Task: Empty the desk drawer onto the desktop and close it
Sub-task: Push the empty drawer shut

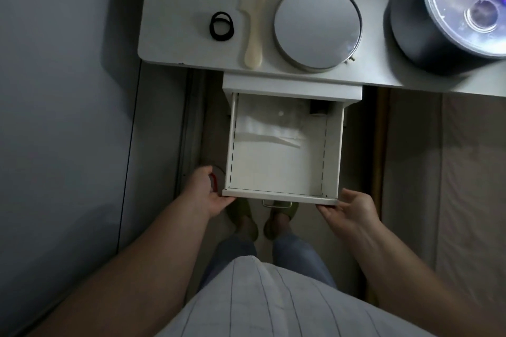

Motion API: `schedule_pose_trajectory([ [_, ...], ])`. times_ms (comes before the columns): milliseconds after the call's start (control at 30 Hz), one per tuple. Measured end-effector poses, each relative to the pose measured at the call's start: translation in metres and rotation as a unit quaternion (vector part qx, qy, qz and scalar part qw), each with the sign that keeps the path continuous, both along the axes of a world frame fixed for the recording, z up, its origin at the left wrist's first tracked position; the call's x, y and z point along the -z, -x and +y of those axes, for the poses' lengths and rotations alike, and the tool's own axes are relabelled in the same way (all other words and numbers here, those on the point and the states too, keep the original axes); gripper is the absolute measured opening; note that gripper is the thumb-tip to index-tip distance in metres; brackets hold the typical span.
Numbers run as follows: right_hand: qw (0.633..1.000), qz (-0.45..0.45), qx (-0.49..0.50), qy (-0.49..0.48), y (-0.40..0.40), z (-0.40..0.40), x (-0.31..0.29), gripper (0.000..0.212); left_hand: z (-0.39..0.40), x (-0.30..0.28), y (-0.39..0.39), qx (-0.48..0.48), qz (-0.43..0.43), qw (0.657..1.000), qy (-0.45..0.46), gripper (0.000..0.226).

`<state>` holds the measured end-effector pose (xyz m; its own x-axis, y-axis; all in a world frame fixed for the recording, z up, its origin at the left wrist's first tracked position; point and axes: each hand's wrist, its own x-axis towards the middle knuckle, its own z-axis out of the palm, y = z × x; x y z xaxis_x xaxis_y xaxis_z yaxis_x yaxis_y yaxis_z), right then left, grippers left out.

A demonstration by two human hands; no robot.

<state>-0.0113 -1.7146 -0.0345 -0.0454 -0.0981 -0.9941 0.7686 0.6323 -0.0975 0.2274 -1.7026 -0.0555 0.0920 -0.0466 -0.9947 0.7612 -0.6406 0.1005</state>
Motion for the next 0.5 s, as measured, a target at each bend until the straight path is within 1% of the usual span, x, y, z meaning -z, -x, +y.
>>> schedule_pose_trajectory([
  [67,1.000,0.006,-0.001,0.005,-0.002,-0.005,-0.005,0.045,-0.004,0.000,-0.001,-0.007,0.001,1.000,0.004,0.032],
  [233,1.000,0.010,-0.001,0.018,-0.006,-0.023,-0.013,0.045,-0.021,0.002,-0.007,-0.022,0.022,0.999,0.010,0.062],
  [333,1.000,0.013,-0.011,0.019,-0.007,-0.038,-0.014,0.046,-0.037,0.002,-0.008,-0.028,0.023,0.999,0.020,0.062],
  [400,1.000,0.014,-0.012,0.023,-0.007,-0.050,-0.015,0.046,-0.049,0.003,-0.008,-0.023,0.014,0.999,0.033,0.059],
  [500,0.999,0.017,-0.009,0.028,-0.006,-0.069,-0.011,0.047,-0.069,0.004,-0.006,-0.015,0.001,0.999,0.042,0.060],
])
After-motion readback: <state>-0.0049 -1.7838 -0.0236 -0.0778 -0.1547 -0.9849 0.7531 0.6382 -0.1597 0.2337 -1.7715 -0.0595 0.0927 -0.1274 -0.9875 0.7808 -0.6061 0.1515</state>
